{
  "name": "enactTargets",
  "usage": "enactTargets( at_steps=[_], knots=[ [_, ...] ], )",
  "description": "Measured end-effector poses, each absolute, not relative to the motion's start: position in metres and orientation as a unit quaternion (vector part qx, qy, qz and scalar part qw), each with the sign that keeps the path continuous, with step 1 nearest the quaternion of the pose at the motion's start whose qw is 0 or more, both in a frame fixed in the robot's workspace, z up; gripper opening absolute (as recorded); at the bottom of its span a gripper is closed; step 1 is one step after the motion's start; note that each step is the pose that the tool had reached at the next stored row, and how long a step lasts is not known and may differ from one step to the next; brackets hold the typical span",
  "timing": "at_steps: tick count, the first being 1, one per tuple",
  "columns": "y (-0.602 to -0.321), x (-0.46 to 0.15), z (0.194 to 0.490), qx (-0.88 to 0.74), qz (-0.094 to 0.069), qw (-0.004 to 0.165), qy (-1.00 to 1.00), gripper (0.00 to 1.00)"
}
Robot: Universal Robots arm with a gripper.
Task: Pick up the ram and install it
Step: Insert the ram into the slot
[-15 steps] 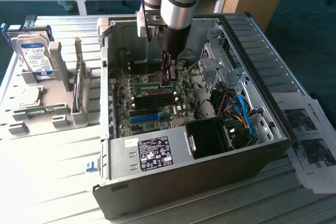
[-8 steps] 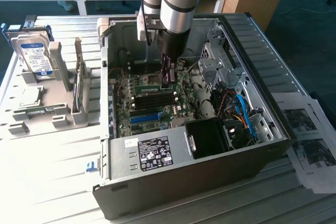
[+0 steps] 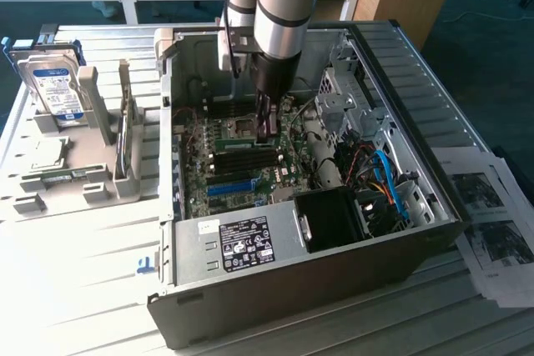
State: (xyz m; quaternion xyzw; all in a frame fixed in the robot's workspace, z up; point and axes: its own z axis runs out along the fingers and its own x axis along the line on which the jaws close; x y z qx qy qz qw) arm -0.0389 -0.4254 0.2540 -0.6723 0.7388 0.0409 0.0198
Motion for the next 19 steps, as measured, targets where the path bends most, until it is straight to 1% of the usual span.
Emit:
enactTargets(
  at_steps=[19],
  knots=[
    [-0.4254, -0.0377, 0.2496, -0.683, 0.041, 0.019, 0.729, 0.12]
  ],
)
